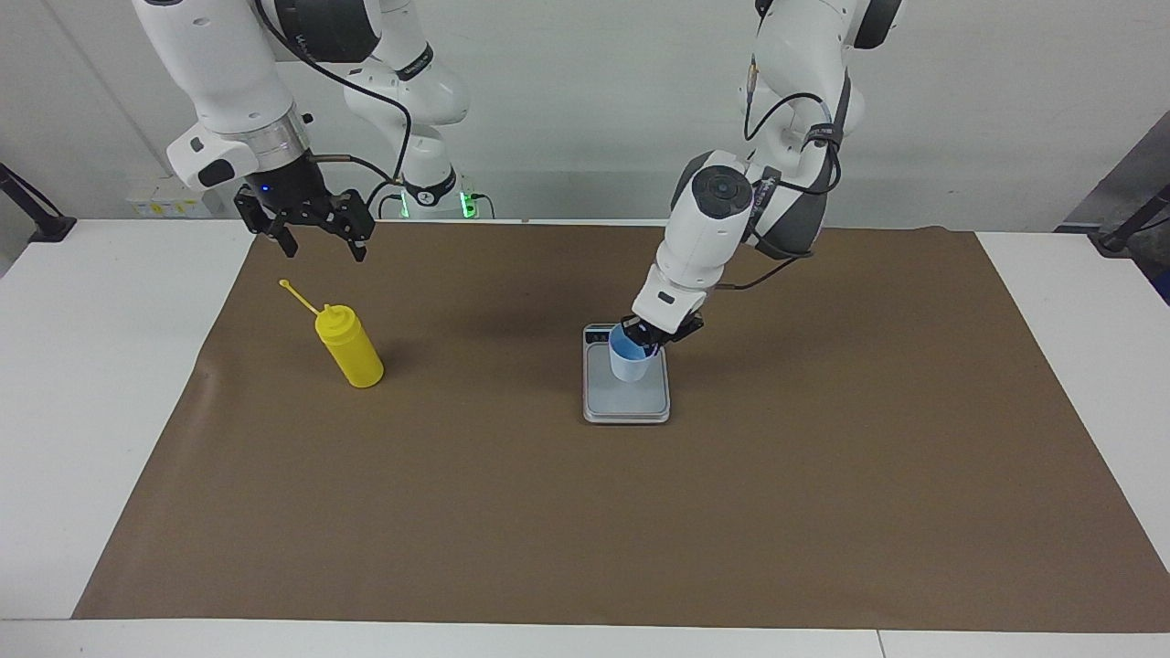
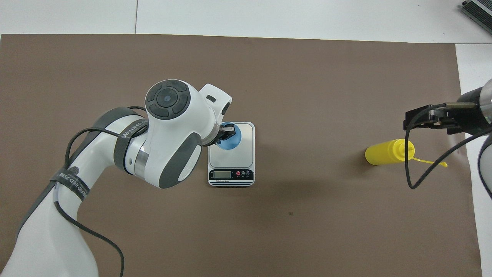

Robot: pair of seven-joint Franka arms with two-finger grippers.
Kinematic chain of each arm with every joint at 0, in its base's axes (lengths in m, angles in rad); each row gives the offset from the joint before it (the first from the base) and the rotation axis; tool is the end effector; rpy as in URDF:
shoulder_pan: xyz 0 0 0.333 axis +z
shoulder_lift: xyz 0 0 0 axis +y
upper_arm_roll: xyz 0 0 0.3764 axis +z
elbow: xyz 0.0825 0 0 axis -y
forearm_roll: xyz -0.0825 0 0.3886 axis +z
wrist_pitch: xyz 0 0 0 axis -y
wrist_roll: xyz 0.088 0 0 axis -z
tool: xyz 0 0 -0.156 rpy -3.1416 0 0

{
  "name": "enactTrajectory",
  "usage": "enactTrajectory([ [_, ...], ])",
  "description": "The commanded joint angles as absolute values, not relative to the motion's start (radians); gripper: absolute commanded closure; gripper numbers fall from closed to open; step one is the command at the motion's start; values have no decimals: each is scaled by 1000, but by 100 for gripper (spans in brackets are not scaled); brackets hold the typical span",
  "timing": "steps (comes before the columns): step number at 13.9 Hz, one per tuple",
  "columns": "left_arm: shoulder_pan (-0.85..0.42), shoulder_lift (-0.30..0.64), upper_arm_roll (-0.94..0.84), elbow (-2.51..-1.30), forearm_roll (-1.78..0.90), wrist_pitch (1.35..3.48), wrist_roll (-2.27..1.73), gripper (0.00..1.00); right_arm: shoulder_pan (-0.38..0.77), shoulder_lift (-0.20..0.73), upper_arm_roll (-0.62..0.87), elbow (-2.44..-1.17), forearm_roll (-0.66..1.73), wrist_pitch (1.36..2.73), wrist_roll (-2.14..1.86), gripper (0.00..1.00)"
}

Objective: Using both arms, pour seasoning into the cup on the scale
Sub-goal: 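Carry the blue cup with the left gripper onto the scale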

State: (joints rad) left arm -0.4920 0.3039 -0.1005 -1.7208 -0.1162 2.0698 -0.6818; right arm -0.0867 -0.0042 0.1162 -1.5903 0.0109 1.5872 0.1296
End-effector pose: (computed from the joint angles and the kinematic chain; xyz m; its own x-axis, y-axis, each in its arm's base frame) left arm 0.5544 -0.3796 0.4212 0.9882 0.1438 -0.0519 0.1495 -0.9801 0.1305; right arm 0.5586 0.0183 0.6304 0.9950 -0.1001 -0.0003 -0.1001 -0.9949 -0.0105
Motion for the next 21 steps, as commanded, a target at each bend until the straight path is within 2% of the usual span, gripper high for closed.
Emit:
enactTrajectory([
  [1,-511,327,-84,-1704,-86,2094,-704,100,-97,-17,121,-1598,14,1577,115,0],
  [21,-514,336,-84,-1782,-14,2198,-701,100,-97,-17,121,-1598,14,1577,115,0],
])
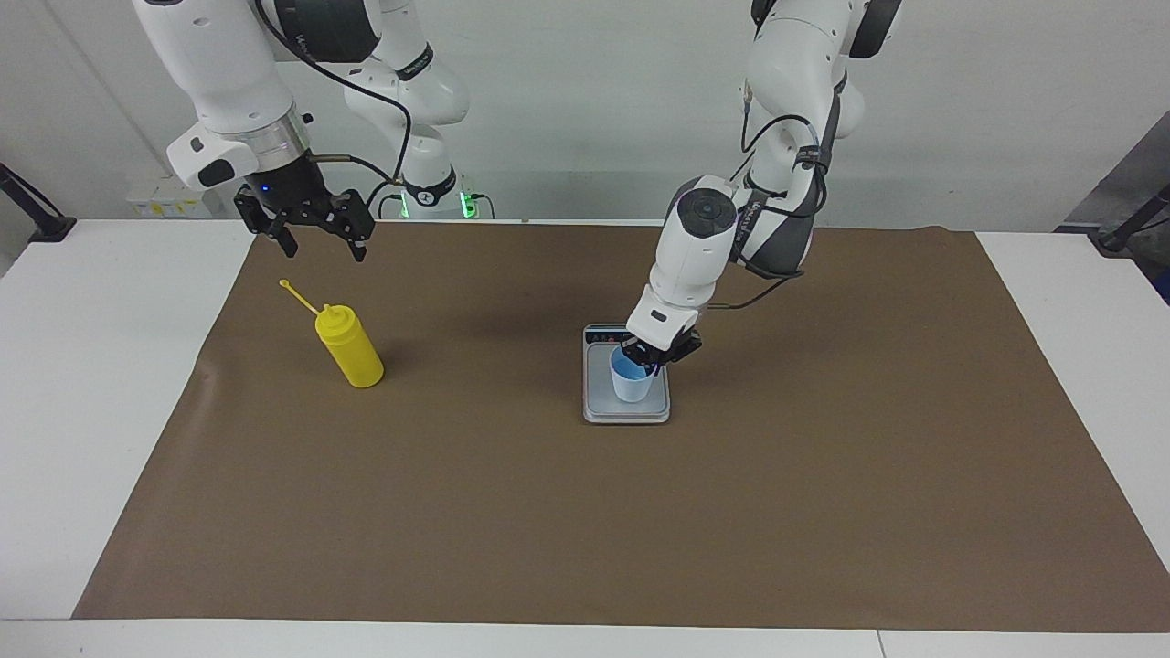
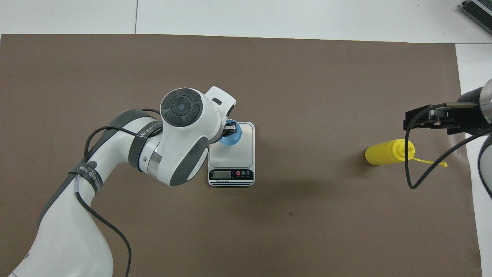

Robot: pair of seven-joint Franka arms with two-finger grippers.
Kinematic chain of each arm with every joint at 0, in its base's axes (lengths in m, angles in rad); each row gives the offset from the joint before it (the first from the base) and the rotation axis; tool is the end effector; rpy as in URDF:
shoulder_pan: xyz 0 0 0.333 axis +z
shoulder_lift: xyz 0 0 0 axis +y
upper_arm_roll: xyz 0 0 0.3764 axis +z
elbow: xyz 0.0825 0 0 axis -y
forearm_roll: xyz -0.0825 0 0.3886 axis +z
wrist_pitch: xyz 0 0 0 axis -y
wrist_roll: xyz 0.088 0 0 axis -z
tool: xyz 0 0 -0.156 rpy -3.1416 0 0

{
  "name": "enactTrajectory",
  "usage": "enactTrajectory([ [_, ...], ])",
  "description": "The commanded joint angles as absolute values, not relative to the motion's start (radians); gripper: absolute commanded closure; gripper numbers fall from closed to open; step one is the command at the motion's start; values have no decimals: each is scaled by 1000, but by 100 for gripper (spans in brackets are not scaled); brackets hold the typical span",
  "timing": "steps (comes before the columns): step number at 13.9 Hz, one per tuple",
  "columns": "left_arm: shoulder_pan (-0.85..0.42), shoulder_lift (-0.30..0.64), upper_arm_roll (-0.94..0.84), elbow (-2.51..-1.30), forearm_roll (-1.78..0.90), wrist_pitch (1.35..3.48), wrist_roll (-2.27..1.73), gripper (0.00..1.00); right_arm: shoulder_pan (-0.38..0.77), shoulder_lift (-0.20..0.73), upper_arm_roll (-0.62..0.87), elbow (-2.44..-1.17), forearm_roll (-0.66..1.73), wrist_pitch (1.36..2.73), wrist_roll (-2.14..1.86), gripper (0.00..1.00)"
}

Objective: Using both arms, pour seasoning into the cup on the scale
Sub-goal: 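Carry the blue cup with the left gripper onto the scale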

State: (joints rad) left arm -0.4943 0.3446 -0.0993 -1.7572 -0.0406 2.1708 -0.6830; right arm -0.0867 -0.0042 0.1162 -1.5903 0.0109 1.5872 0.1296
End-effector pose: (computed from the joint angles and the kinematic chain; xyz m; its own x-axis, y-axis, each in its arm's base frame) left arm 0.5652 -0.3784 0.3854 0.9929 0.1184 0.0105 0.1168 -0.9884 0.0969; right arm 0.5586 0.0183 0.6304 0.9950 -0.1001 -0.0003 -0.1001 -0.9949 -0.0105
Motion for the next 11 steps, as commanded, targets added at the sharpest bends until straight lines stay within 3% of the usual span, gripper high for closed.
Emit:
enactTrajectory([
  [1,-514,337,-84,-1782,-14,2198,-700,100,-97,-17,121,-1598,14,1577,115,0],
  [9,-517,336,-86,-1781,-14,2195,-699,100,-97,-17,121,-1598,14,1577,115,0],
  [10,-515,336,-84,-1781,-14,2195,-695,69,-97,-17,121,-1598,14,1577,115,0],
  [11,-517,336,-84,-1781,-14,2194,-693,1,-95,-17,121,-1598,14,1577,115,0],
])
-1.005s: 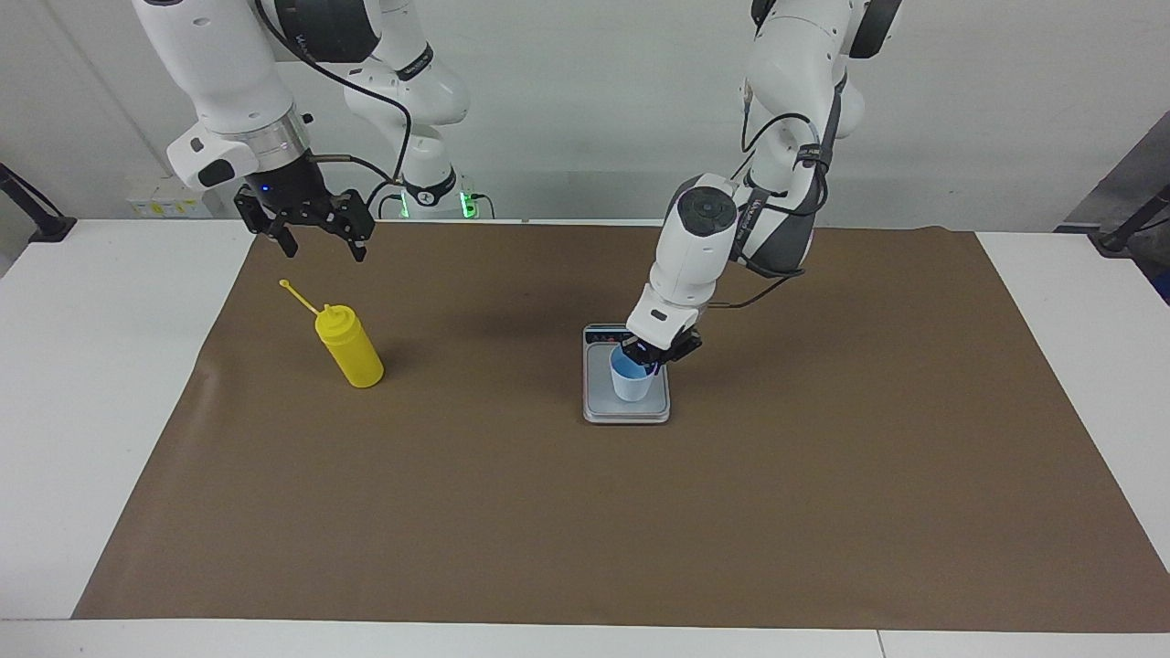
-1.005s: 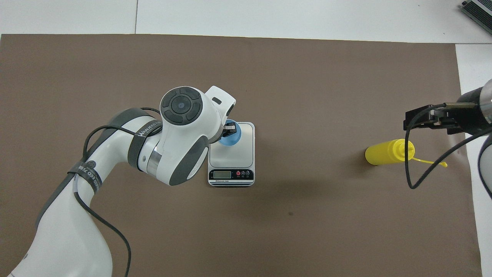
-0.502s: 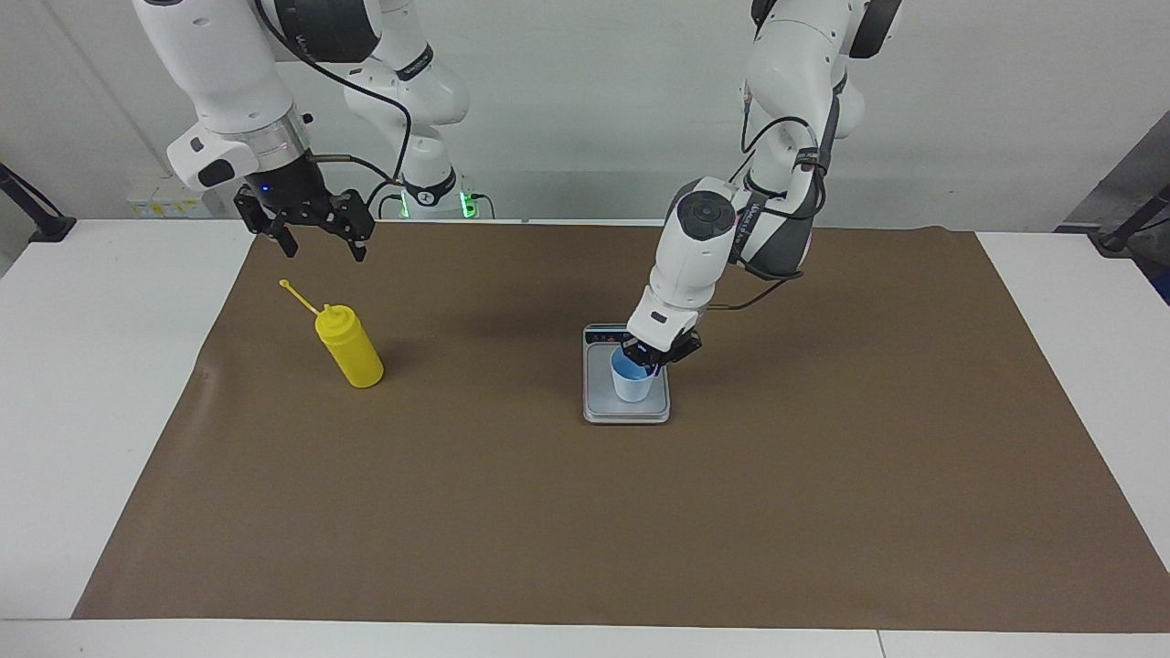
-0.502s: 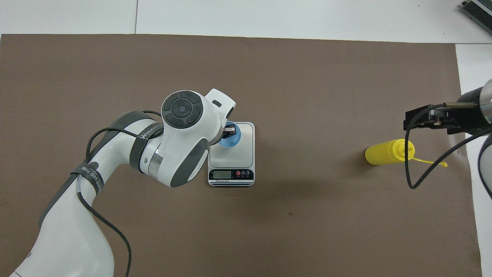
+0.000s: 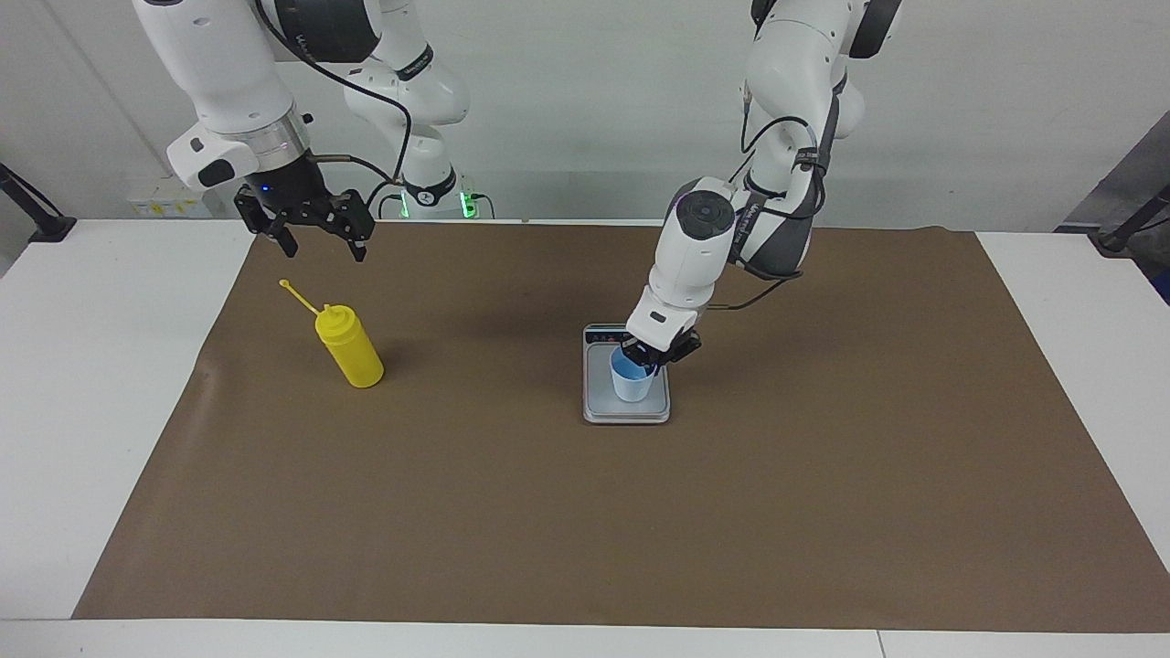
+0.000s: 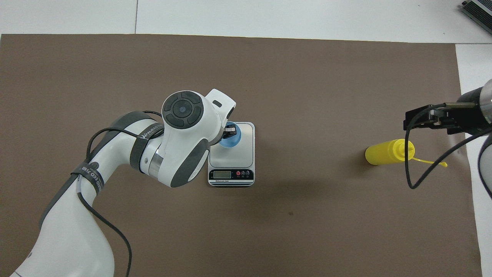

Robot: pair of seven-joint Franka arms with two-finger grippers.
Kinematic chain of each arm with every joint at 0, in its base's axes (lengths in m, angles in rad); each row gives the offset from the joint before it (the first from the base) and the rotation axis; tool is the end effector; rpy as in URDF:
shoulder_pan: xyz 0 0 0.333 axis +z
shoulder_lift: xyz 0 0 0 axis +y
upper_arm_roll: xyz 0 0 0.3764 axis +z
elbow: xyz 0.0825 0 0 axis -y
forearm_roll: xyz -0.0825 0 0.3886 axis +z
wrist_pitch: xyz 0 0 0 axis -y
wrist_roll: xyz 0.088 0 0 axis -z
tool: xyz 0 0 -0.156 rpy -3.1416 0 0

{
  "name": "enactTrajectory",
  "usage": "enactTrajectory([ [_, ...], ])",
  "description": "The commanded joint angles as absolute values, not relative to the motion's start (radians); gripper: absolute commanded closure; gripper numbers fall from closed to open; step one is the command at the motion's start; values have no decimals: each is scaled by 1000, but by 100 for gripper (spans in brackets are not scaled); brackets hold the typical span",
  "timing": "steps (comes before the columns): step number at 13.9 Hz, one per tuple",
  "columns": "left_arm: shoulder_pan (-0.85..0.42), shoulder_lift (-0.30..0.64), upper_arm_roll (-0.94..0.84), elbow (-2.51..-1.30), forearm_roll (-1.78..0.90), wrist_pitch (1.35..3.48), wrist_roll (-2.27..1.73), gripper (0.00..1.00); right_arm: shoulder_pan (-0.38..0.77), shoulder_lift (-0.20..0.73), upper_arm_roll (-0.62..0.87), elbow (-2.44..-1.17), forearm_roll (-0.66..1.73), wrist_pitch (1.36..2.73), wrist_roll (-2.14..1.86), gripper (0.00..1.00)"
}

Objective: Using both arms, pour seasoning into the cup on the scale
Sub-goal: 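Open the left gripper and lift it off the cup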

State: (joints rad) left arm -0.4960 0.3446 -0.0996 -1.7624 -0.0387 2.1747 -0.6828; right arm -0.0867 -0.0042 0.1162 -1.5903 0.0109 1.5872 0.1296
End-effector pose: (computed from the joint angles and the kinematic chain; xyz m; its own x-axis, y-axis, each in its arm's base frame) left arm 0.5638 -0.3789 0.3833 0.9933 0.1153 0.0106 0.1138 -0.9890 0.0948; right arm 0.5586 0.0183 0.6304 0.9950 -0.1001 -0.0003 -0.1001 -0.9949 -0.0105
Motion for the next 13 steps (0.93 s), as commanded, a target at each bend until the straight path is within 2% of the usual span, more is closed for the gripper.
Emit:
enactTrajectory([
  [1,-518,336,-84,-1779,-14,2191,-695,0,-97,-17,121,-1598,14,1577,115,0],
  [6,-509,304,-83,-1752,-6,2129,-692,0,-97,-17,121,-1598,14,1577,115,0],
  [13,-414,167,-75,-1741,11,1994,-513,0,-97,-17,121,-1598,14,1577,115,0],
])
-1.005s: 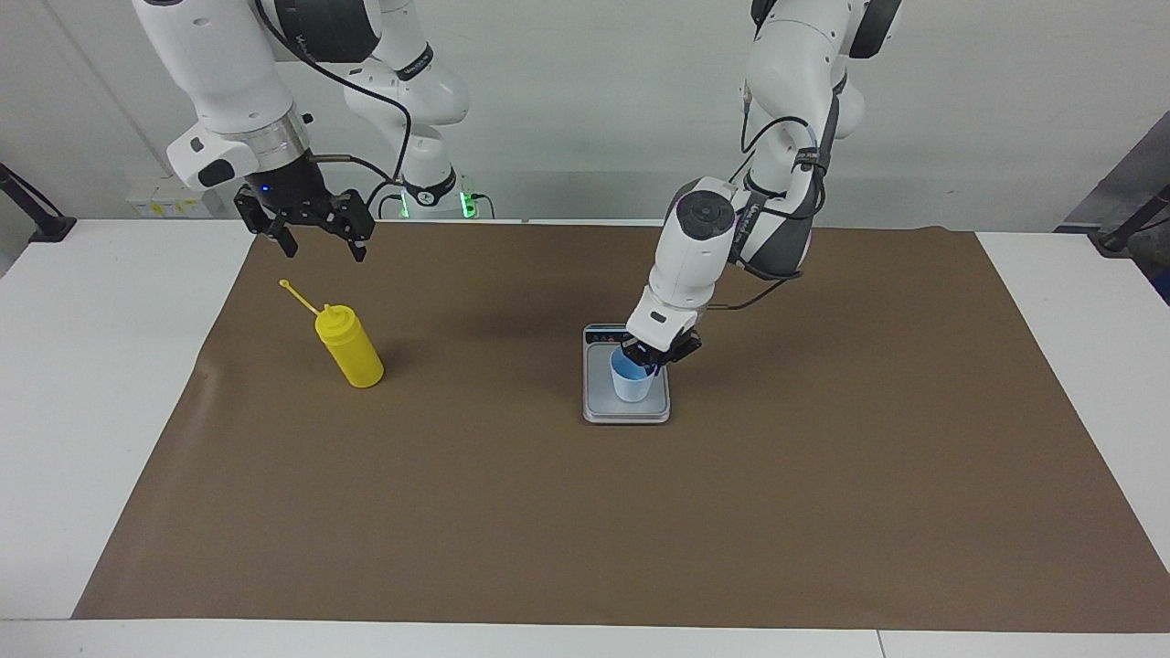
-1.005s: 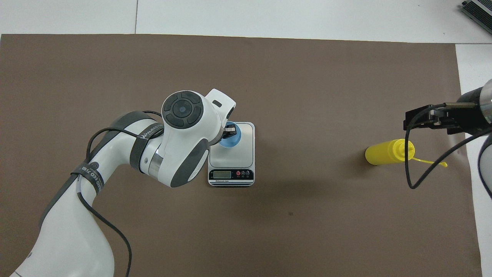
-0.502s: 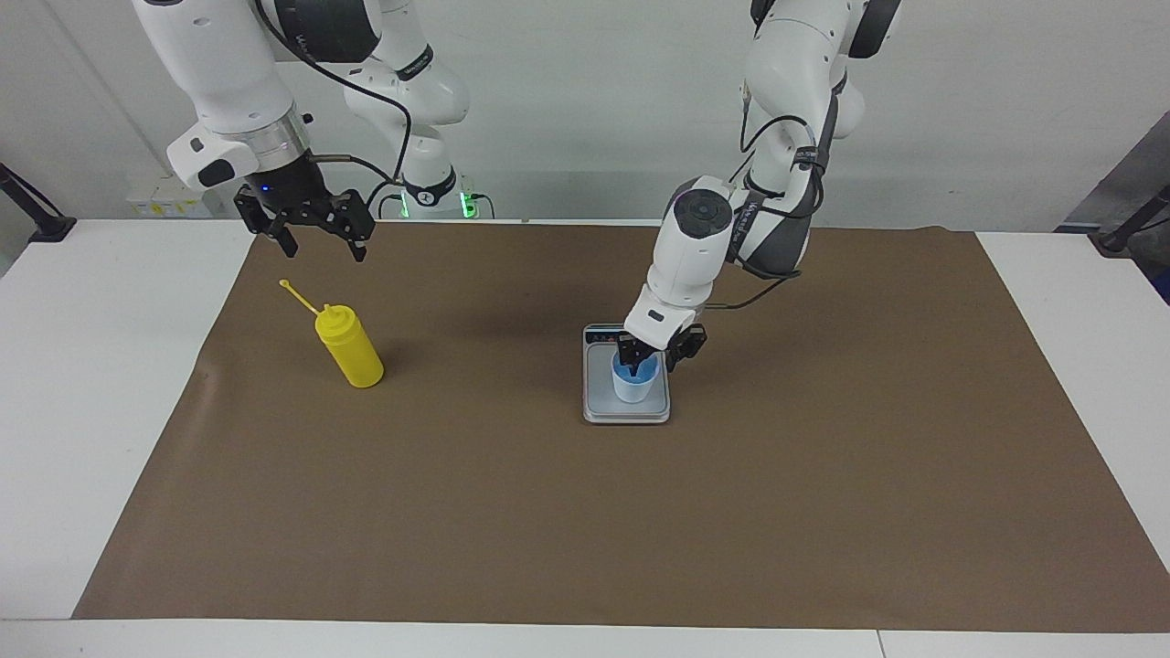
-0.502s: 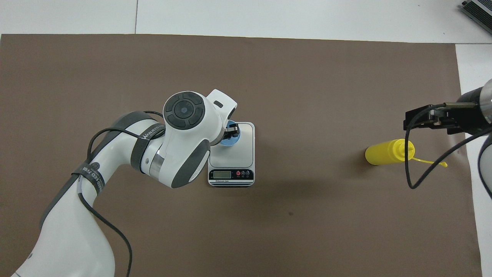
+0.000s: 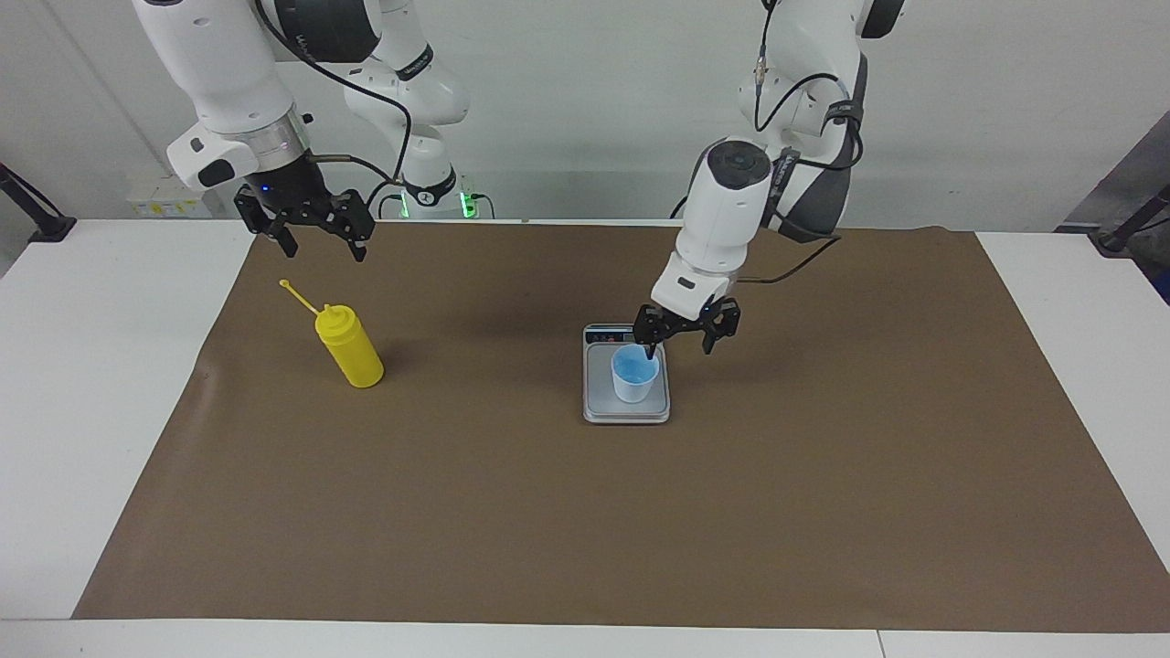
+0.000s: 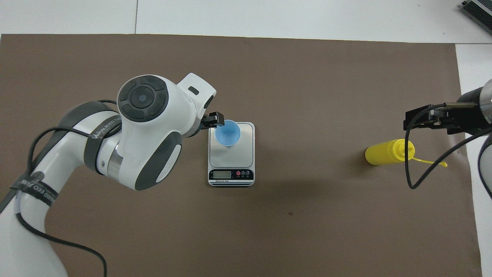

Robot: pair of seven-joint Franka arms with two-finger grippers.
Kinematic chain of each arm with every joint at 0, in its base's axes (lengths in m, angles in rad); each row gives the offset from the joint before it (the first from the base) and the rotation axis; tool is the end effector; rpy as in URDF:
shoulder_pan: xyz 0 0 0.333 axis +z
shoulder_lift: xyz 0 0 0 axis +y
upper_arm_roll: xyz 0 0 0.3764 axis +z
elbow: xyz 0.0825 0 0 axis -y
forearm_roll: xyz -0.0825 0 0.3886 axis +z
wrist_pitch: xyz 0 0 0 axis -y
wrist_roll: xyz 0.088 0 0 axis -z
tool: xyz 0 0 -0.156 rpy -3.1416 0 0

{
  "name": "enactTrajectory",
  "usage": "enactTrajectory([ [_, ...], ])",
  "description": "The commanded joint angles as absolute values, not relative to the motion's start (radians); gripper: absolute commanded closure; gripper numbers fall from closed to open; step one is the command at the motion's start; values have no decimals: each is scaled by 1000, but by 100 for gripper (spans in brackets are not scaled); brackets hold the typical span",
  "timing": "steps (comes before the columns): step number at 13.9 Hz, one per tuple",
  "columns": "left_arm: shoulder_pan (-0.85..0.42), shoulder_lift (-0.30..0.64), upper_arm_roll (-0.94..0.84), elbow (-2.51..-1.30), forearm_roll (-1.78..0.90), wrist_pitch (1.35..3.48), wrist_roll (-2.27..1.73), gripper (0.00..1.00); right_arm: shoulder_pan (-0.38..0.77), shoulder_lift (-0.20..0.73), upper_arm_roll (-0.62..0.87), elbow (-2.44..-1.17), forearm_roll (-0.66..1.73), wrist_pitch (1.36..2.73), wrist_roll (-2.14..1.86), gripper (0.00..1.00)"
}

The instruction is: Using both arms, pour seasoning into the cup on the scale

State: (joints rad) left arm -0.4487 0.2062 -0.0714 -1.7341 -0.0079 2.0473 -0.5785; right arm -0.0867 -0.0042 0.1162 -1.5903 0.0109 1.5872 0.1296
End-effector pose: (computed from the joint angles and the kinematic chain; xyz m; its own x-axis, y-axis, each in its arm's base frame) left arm 0.5687 -0.3231 0.4757 0.9947 0.0667 0.0778 0.0607 -0.9952 0.0770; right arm 0.5586 0.0183 0.6304 0.9950 -0.1001 -0.0003 -0.1001 -0.9949 -0.0105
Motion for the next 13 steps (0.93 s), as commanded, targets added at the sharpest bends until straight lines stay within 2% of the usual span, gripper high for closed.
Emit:
enactTrajectory([
  [1,-390,151,-75,-1744,11,1981,-470,0,-97,-17,121,-1598,14,1577,115,0],
  [7,-198,49,-77,-1764,-2,1856,-151,0,-97,-17,121,-1598,14,1577,115,0],
  [13,-34,26,-75,-1776,-3,1807,86,0,-92,-17,121,-1598,14,1577,114,0],
])
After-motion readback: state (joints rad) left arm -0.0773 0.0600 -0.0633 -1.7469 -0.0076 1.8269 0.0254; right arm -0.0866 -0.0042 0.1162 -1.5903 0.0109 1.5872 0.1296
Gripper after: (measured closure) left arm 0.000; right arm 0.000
